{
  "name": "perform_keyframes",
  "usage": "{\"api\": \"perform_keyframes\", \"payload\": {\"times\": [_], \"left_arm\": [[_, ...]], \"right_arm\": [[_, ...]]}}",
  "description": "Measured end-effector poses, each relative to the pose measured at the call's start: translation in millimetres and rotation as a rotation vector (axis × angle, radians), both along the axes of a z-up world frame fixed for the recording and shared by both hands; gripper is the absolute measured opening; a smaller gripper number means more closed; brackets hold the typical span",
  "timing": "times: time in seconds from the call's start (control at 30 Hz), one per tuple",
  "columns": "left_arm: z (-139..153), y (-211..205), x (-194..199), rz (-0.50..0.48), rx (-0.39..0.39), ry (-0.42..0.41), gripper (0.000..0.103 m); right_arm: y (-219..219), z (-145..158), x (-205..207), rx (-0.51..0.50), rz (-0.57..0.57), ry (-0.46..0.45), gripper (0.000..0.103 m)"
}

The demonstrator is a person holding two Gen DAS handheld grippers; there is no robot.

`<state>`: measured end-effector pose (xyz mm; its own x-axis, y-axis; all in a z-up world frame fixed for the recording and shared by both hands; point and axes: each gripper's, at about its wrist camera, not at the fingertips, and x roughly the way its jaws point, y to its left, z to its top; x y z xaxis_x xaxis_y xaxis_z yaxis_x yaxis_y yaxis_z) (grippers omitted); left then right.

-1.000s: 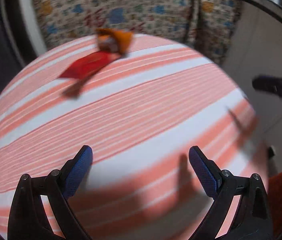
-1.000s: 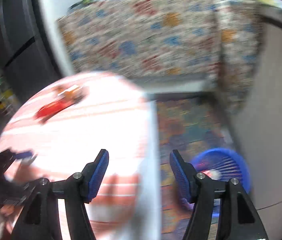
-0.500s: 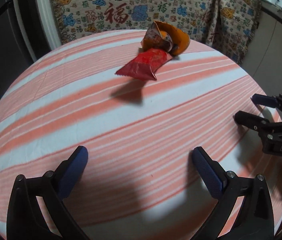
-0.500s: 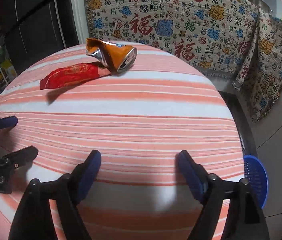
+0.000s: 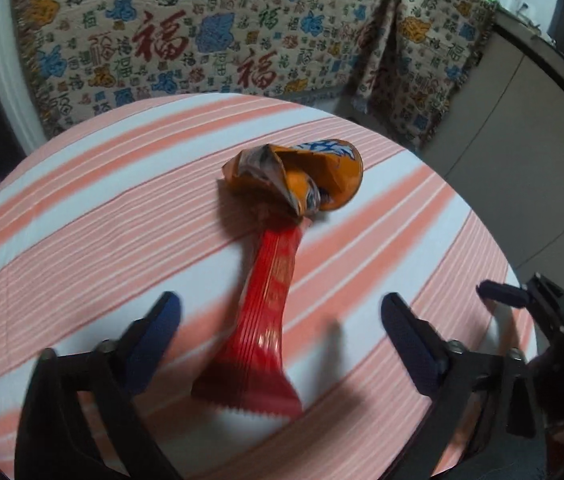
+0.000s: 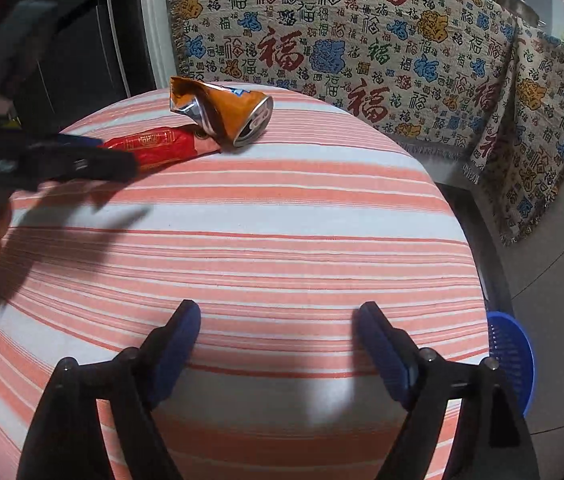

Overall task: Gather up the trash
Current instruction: 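Grasp the red candy bar wrapper with the left tool, then grasp the orange crushed can with the right tool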

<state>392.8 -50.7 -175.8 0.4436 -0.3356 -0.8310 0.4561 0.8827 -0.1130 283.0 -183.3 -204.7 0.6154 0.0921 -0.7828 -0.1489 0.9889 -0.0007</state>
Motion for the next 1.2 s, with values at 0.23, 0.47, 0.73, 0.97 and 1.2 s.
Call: {"api": "perform_keyframes", "payload": {"times": [0.23,0.47,0.73,0.97,1.2], "left_arm": [[-1.8,25.8,-35.9,0.097,-0.017,-0.028,0.019],[3.1,100.5,-112.5,0.348,0.041,-0.064,0.019],[-9.8,127.4,-135.4,0.431,0.034,-0.115,0.084],[-13.0,123.1,-126.4,0.430,0.053,-0.123,0.090],[-12.5,122.3,-127.0,0.431,0.046,-0.122,0.091]], "right_arm": [[0.9,-0.2,0.4,-0.001,-0.002,0.001,0.084],[1.4,-0.2,0.8,-0.003,-0.006,0.006,0.084],[6.2,3.6,9.0,-0.018,0.046,0.034,0.084],[19.1,44.7,53.4,0.134,0.016,-0.023,0.084],[56.2,46.9,118.5,0.223,0.003,0.028,0.082]]}}
